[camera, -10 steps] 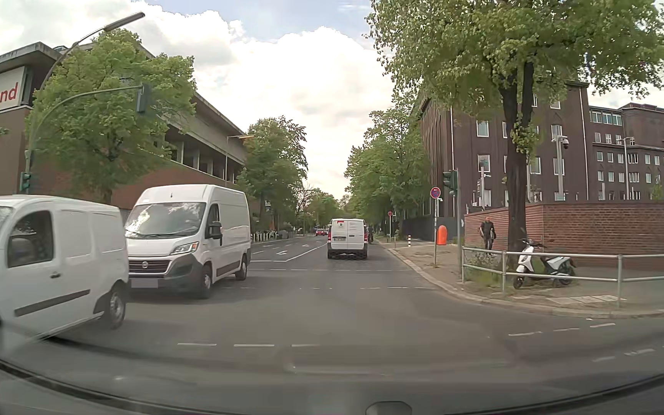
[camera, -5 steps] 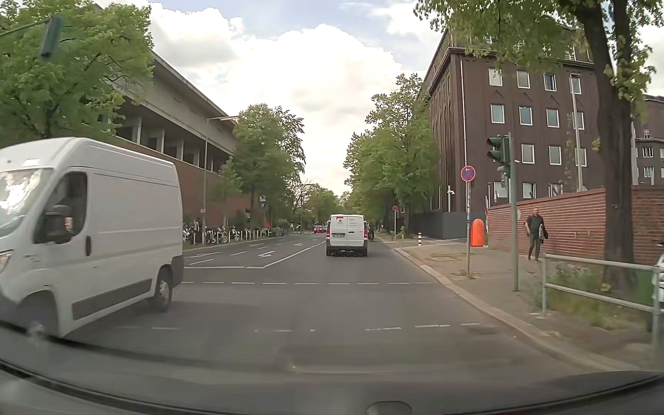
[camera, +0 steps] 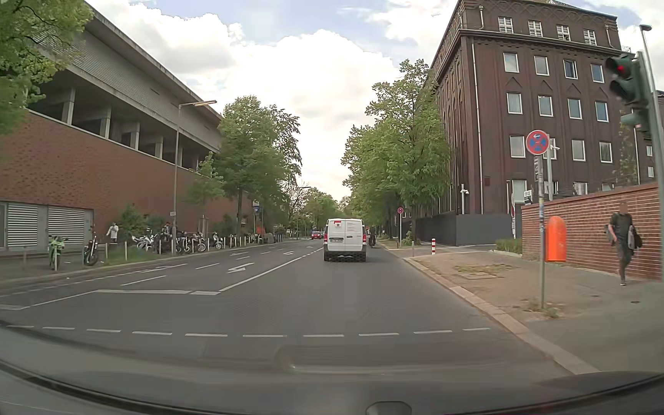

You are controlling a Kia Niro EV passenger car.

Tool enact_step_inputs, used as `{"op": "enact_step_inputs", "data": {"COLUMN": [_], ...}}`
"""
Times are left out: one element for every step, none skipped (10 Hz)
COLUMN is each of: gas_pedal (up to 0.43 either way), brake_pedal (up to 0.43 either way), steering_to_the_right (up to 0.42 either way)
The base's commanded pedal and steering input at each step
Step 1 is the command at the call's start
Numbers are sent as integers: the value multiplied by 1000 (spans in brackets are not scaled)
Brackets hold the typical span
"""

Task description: Follow the waypoints while adhering to traffic rules and regulations

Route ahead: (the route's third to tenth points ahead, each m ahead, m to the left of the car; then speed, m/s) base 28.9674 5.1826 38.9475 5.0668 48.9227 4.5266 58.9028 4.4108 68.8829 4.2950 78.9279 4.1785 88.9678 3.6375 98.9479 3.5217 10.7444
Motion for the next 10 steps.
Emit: {"op": "enact_step_inputs", "data": {"gas_pedal": [118,110,87,87,87,87,87,79,79,79], "brake_pedal": [18,24,18,18,18,24,18,18,18,18], "steering_to_the_right": [-1,-1,-1,-1,-1,-1,-1,-2,-2,-2]}}
